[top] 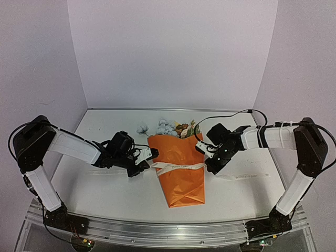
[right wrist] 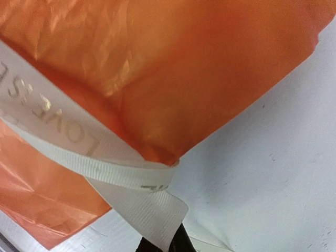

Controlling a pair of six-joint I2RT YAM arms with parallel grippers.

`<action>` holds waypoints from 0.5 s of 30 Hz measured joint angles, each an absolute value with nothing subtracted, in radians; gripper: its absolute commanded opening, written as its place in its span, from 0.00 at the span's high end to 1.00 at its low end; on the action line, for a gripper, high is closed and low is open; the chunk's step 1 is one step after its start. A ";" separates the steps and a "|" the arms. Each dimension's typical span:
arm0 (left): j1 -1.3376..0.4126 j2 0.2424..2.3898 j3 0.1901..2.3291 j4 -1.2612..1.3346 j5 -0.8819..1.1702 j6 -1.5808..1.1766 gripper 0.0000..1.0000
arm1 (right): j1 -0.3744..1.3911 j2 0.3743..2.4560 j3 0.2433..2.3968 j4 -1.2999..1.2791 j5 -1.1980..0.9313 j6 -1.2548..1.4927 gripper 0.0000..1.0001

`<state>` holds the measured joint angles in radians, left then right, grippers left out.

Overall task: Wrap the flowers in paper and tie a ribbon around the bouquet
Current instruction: Tie the ribbon around the folded bouquet.

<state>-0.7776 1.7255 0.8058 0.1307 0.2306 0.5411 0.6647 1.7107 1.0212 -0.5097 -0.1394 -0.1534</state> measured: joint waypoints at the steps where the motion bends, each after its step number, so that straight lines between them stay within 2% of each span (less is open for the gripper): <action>1: -0.778 1.718 0.796 0.139 0.231 0.526 1.00 | 0.665 1.711 1.050 -0.533 -0.139 -0.120 1.00; 9: -0.778 1.672 0.732 0.229 0.228 0.358 1.00 | 0.668 1.832 1.354 -0.683 -0.148 0.197 1.00; 15: -0.778 1.605 0.671 0.299 0.234 0.178 1.00 | 0.669 1.918 1.354 -0.703 -0.118 0.370 1.00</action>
